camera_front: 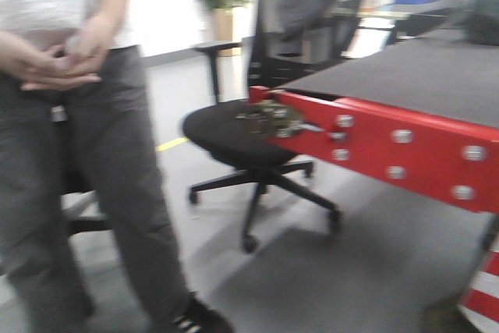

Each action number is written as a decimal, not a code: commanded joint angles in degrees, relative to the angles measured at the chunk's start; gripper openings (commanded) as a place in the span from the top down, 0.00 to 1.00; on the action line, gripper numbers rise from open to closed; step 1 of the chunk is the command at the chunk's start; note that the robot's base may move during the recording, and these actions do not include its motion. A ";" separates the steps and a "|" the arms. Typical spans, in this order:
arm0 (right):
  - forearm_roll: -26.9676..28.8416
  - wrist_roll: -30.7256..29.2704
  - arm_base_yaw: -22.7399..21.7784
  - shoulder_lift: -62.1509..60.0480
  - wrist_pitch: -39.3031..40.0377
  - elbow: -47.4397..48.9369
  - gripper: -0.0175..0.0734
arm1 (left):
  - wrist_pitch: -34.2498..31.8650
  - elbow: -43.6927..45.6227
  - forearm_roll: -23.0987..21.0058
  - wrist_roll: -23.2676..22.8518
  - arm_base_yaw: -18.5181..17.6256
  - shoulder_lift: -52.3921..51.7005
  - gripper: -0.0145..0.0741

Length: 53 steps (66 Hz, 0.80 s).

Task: Fetch blue bin and place on conveyor start
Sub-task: 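Hold the bin in both grippers while driving to the red conveyor, then lower the held bin with both grippers onto the conveyor belt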

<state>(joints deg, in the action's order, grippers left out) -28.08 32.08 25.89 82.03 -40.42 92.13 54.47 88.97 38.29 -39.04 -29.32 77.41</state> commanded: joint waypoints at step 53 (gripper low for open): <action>6.47 -0.72 -0.03 -0.95 -3.02 0.59 0.98 | -0.44 0.30 2.65 0.78 0.03 -0.31 0.96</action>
<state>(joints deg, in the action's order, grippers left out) -21.62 32.08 26.00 82.03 -44.93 92.13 54.60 88.97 38.26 -38.61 -29.32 77.50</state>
